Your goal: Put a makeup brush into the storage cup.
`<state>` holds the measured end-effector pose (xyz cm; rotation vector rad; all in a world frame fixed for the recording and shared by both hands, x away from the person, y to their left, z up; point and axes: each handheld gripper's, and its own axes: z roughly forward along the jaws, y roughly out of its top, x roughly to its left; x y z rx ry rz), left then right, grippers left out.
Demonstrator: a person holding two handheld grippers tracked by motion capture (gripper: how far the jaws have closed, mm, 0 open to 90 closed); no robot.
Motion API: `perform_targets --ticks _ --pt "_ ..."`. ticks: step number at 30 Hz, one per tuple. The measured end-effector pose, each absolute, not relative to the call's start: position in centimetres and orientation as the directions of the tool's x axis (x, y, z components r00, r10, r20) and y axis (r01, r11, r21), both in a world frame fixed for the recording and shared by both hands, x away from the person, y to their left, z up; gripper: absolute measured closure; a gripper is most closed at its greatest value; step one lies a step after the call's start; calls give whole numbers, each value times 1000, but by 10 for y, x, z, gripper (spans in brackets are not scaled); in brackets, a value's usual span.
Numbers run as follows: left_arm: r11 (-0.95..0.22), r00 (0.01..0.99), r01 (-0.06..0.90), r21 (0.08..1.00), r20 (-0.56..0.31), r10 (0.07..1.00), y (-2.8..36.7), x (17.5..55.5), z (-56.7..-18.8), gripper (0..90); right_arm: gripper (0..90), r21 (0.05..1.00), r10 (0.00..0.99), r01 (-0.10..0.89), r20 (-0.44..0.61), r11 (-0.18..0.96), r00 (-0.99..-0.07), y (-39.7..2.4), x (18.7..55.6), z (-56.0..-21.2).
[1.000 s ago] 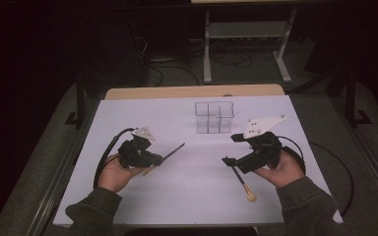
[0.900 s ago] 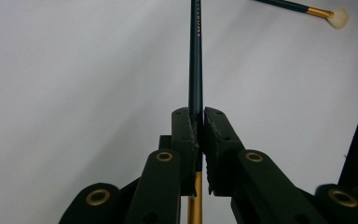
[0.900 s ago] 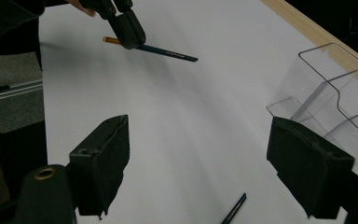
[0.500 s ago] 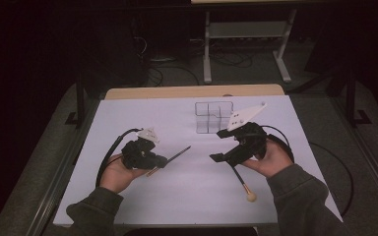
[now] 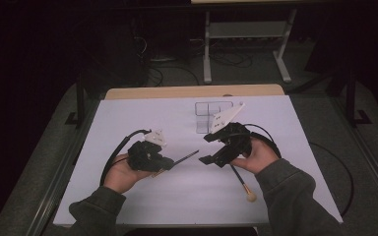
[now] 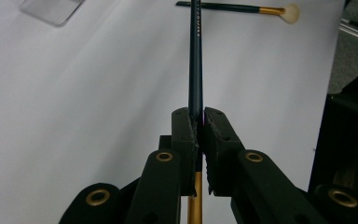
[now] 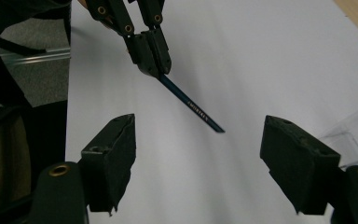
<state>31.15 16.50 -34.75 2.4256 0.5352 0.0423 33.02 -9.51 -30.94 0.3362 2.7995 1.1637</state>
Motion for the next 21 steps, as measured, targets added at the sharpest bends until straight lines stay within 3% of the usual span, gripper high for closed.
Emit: perform_targets --ticks 6,10,21 --pt "-737 942 309 601 -86 324 153 305 -350 831 328 681 181 141 13 719 -983 -86 331 -317" --pt "-767 964 242 594 -58 259 143 298 -353 831 442 648 104 94 22 756 -994 -79 328 -325" --pt "-786 984 162 596 -39 174 128 291 -352 831 608 606 20 74 96 792 -995 -73 326 -344"
